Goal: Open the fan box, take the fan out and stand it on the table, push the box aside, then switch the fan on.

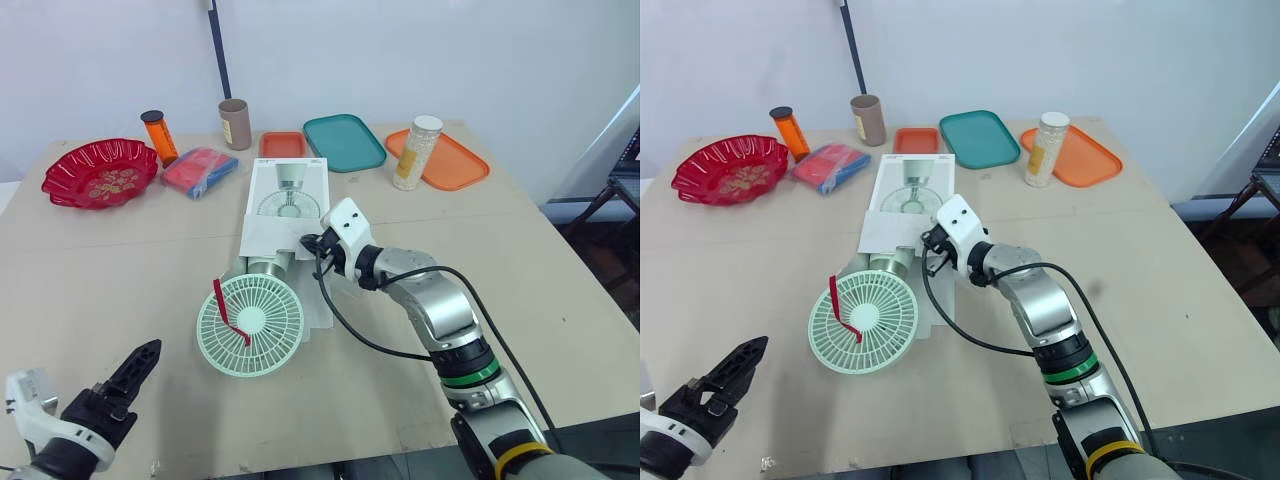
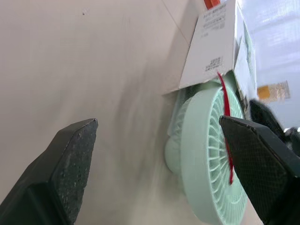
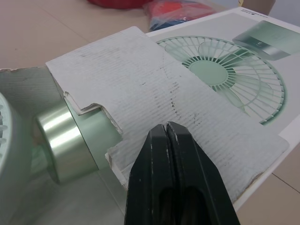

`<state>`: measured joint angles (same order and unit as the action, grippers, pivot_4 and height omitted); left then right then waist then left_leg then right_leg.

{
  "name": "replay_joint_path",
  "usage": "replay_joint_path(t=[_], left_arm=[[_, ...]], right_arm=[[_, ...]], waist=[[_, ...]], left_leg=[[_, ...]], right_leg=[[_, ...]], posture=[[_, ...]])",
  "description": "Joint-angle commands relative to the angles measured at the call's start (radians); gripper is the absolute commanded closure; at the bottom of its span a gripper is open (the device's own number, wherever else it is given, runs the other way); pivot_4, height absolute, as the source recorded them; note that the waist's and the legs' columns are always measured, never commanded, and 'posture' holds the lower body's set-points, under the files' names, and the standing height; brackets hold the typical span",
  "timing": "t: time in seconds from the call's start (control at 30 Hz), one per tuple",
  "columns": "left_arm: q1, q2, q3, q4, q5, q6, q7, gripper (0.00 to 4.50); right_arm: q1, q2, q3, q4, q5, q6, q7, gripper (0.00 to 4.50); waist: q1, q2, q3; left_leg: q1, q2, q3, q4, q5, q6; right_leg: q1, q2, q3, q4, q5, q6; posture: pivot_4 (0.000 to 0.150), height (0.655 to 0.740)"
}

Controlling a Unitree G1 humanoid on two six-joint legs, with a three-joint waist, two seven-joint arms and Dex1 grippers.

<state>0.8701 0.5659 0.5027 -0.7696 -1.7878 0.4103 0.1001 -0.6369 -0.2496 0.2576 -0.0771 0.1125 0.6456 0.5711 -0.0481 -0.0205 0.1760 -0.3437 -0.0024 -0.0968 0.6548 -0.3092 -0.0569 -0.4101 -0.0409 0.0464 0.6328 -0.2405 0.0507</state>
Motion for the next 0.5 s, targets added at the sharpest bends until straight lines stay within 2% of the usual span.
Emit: replay_joint_path(t=[0.03, 0.2, 0.33, 0.43, 0.5], left_arm=[[-0.006, 0.088, 0.094, 0.075, 0.115, 0.071, -0.134, 0.08], [-0.075, 0.176, 0.153, 0.186, 0.173, 0.145, -0.245, 0.08], [-0.086, 0.253, 0.15, 0.196, 0.44, 0.159, -0.412, 0.08], [-0.094, 0.304, 0.107, 0.2, 0.686, 0.096, -0.558, 0.08], [-0.12, 0.302, 0.09, 0.211, 0.769, 0.08, -0.611, 0.08]], right_arm=[[0.021, -0.002, 0.015, 0.024, -0.001, 0.0, 0.014, 4.5], [0.006, -0.002, -0.008, 0.008, 0.013, -0.009, 0.023, 4.5], [-0.003, -0.001, -0.017, 0.008, 0.016, -0.009, 0.027, 4.5], [-0.004, -0.001, -0.025, -0.001, 0.025, -0.01, 0.035, 4.5], [-0.007, -0.003, -0.034, -0.018, 0.04, -0.006, 0.047, 4.5]], waist=[[0.0, 0.0, 0.0], [0.0, 0.0, 0.0], [-0.001, 0.0, 0.001], [0.0, 0.0, 0.001], [-0.001, 0.001, 0.001]], left_leg=[[0.0, 0.0, 0.0, 0.0, 0.0, 0.0], [0.0, 0.001, 0.001, 0.0, 0.0, 0.0], [-0.001, 0.001, 0.001, 0.0, 0.0, 0.0], [-0.001, 0.0, 0.001, -0.001, 0.0, 0.0], [-0.003, 0.001, 0.002, -0.002, 0.0, -0.001]], right_leg=[[0.0, 0.0, 0.0, 0.0, 0.0, 0.0], [-0.001, 0.0, 0.0, 0.0, 0.001, -0.001], [-0.001, 0.001, 0.0, 0.0, 0.001, -0.002], [-0.003, 0.001, 0.0, 0.0, 0.004, -0.007], [-0.004, 0.001, 0.0, 0.0, 0.005, -0.008]], posture=[[0.15, 0.74], [0.15, 0.74], [0.15, 0.74], [0.15, 0.74], [0.15, 0.74]])
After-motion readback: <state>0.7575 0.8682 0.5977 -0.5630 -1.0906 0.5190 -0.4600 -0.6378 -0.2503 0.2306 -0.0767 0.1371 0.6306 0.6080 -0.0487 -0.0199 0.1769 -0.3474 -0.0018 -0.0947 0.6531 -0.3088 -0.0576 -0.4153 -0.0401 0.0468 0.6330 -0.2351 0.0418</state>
